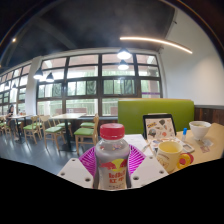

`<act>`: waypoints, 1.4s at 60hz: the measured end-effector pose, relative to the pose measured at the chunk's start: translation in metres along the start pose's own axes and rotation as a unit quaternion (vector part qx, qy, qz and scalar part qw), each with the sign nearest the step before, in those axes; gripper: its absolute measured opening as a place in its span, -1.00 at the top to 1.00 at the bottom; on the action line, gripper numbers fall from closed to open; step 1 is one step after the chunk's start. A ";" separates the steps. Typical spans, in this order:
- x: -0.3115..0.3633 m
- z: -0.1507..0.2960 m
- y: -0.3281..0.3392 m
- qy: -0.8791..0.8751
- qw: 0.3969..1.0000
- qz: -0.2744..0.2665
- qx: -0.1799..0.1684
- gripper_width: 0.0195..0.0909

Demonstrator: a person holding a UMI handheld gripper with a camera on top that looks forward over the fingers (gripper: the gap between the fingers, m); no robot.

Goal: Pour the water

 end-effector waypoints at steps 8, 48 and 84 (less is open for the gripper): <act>0.005 0.016 0.003 -0.113 0.993 0.030 0.027 0.54; -0.140 0.041 -0.046 -0.872 0.474 0.109 -0.049 0.51; -0.220 0.169 0.012 -0.272 0.945 0.031 -0.176 0.51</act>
Point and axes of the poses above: the point between the fingertips, and its own axes, seen from behind it with the camera up: x to the left, z up, y backward, against the way the camera looks, the point moved 9 cm from there along y, backward, against the way the camera looks, and after that the axes turned 4 degrees about x, right-handed, at the moved point
